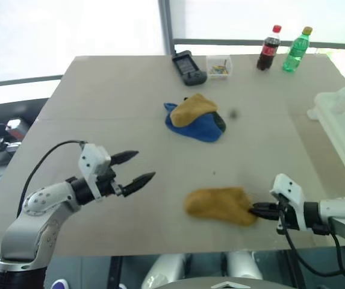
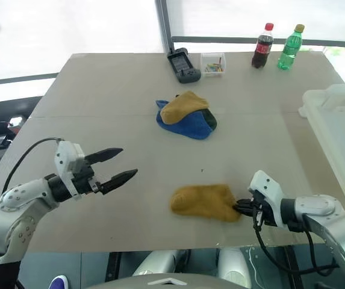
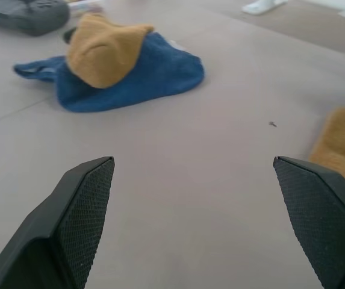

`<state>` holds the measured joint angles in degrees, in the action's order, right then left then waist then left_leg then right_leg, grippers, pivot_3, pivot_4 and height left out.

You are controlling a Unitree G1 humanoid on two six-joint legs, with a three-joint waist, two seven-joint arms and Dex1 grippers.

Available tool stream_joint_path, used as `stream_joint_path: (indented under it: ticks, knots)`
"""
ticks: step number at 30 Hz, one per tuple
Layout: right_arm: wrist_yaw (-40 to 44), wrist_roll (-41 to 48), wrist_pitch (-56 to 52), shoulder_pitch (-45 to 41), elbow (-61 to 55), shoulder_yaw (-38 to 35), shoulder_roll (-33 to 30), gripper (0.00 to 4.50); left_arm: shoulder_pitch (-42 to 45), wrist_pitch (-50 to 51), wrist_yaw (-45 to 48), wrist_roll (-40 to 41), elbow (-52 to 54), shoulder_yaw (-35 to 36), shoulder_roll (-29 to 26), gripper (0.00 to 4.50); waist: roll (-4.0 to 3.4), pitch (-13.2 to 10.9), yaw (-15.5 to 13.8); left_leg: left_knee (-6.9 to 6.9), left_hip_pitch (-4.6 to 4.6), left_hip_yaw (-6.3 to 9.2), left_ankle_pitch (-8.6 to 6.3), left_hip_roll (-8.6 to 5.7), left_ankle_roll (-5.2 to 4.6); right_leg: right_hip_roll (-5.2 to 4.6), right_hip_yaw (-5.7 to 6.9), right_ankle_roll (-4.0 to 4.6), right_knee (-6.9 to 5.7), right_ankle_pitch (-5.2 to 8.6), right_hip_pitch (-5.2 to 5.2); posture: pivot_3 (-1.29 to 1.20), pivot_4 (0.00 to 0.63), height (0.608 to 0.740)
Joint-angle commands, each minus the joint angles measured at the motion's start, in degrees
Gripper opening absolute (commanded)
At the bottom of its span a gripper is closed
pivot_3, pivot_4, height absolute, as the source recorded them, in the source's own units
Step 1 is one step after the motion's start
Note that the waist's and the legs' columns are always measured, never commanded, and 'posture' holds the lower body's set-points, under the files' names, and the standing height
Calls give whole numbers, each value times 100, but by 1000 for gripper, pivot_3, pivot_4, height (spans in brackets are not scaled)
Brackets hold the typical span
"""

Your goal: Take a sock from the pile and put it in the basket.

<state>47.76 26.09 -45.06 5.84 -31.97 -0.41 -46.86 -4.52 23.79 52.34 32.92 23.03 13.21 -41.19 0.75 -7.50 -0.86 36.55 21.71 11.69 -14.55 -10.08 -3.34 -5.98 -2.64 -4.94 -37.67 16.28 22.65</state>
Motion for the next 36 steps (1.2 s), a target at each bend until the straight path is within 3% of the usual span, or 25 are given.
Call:
stream_joint_path:
  ticks: [1, 12, 13, 15, 17, 20, 23, 24, 25, 26, 28, 32, 36]
  knots:
    - [-369, -197, 118, -231, 239, -73, 166, 79, 130, -21, 259, 52, 60, -229, -72, 4500, 0, 0, -4, 0, 0, 0, 0, 0, 0, 0, 0, 0, 0, 0, 0, 0, 150, 740]
    - [-586, -320, 115, -701, 585, 144, 477, 79, 790, 175, 283, -102, -234, -1173, 322, 4500, 4, 0, 2, 0, 2, 1, 0, 0, -1, 1, -1, 0, 2, -1, 1, 0, 150, 740]
    - [-572, -294, 100, -690, 546, 128, 468, 353, 849, 171, 223, -130, -287, -1233, 408, 4500, 4, 0, -1, 1, 2, 0, 0, 0, -1, 1, -2, 0, 2, -1, 1, 0, 150, 740]
    - [-521, -264, 123, -615, 409, 103, 415, 865, 943, 208, 176, -122, -382, -1329, 557, 3983, 5, 0, -3, 1, 2, 2, 0, 0, -1, 2, 0, 0, 1, -1, 1, 0, 150, 740]
    - [-692, -349, 242, -504, 206, -30, 439, 1836, 998, 209, 159, -182, -432, -1451, 653, 3330, 5, 0, -3, 1, 2, 3, 0, 0, -1, 2, 1, 0, 1, -1, 1, 0, 150, 740]
    - [-759, -116, 263, -346, -165, -406, 517, 3169, 1049, 183, 145, -288, -503, -1624, 758, 2013, 5, 0, -5, 1, 5, 2, 0, -1, -1, 1, 0, -1, 2, -1, 3, 0, 150, 740]
    - [-709, 25, 320, -182, -411, -630, 508, 3235, 1134, 166, 137, -385, -597, -1787, 844, 681, 5, 0, -7, 2, 5, 2, 0, -1, -1, 1, 0, -1, 2, -1, 3, 0, 150, 740]
    - [-756, 55, 309, -151, -465, -693, 542, 3235, 1167, 152, 134, -462, -634, -1869, 866, 400, 5, 0, -6, 2, 5, 3, 0, -1, -1, 2, 1, -1, 2, -1, 3, 0, 150, 740]
    - [-811, 81, 308, -134, -497, -747, 589, 3235, 1197, 144, 128, -531, -672, -1947, 884, 400, 5, 0, -6, 2, 4, 3, 0, -1, -1, 1, 0, -1, 1, -1, 3, 0, 150, 740]
    - [-856, 119, 299, -117, -527, -798, 630, 2642, 1231, 174, 107, -608, -729, -2031, 898, 309, 5, 0, -4, 2, 4, 3, 0, -1, -1, 1, 0, -1, 1, -1, 2, 0, 150, 740]
    - [-814, 198, 294, -90, -586, -827, 612, 1968, 1276, 111, 130, -729, -828, -2146, 927, 309, 5, 0, -2, 3, 3, 1, 0, -1, -1, 1, -2, -1, 0, -1, 2, 0, 150, 740]
    - [-825, 302, 301, -171, -673, -696, 687, 40, 1402, 205, 147, -796, -952, -2285, 988, 309, 5, 0, -2, 3, 4, 1, 0, -1, -1, 2, -2, -1, -1, -1, 4, 0, 150, 740]
    - [-1036, 23, 382, -293, -562, 52, 964, 40, 1473, 188, 212, -1035, -1116, -2520, 951, 309, 6, 1, 6, 3, 2, 0, 0, 0, -1, 2, -2, -1, -3, -1, 4, 0, 150, 740]
